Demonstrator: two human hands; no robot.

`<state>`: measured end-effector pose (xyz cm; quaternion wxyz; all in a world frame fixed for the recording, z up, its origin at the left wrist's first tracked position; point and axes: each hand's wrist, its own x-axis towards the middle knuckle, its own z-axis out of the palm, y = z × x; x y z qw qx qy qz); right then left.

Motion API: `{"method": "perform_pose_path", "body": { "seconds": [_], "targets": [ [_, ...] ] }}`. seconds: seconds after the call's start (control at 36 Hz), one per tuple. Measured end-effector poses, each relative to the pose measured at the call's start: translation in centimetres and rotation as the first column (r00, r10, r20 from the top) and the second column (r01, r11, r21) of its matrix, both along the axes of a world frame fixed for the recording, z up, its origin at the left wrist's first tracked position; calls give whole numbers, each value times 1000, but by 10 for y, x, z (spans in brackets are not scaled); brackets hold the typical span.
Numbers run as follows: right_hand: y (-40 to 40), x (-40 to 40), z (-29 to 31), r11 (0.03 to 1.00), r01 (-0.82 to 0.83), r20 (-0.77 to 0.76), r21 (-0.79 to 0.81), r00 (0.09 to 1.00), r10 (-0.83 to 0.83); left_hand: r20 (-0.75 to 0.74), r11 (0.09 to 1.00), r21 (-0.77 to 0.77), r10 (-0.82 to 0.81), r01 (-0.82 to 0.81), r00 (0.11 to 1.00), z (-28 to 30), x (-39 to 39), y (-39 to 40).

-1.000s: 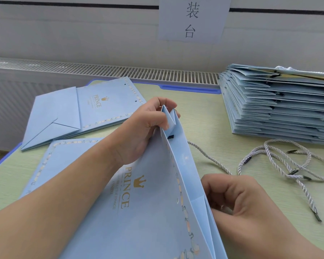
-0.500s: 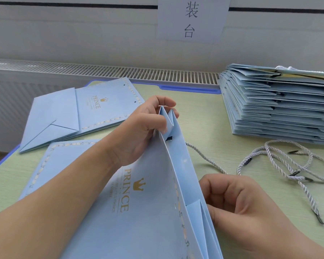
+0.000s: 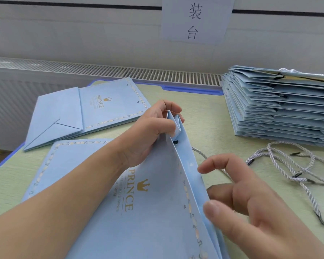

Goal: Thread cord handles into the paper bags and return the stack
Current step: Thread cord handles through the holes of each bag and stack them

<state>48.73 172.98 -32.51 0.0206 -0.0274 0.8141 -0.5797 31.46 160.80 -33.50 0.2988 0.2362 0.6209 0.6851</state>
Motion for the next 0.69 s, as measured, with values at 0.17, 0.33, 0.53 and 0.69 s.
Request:
{"method": "perform_pose_path", "body": {
  "seconds": [0.17,0.33,0.53,0.69],
  "targets": [
    [1,-6,-4,978,-92,50,188,995,84,-34,999,-33,-10,9,999,-4,0,1],
    [5,-12,-11,961,-161,70,224,986,149,-15,999,-41,-23,23,1000,-5,0,2],
    [4,-13,-13,950,-86,19,299,996,84,-35,999,-45,-20,18,999,-6,0,2],
    [4,-13,-10,964,-86,12,252,996,85,-36,999,-49,-21,20,999,-6,0,3]
  ]
}}
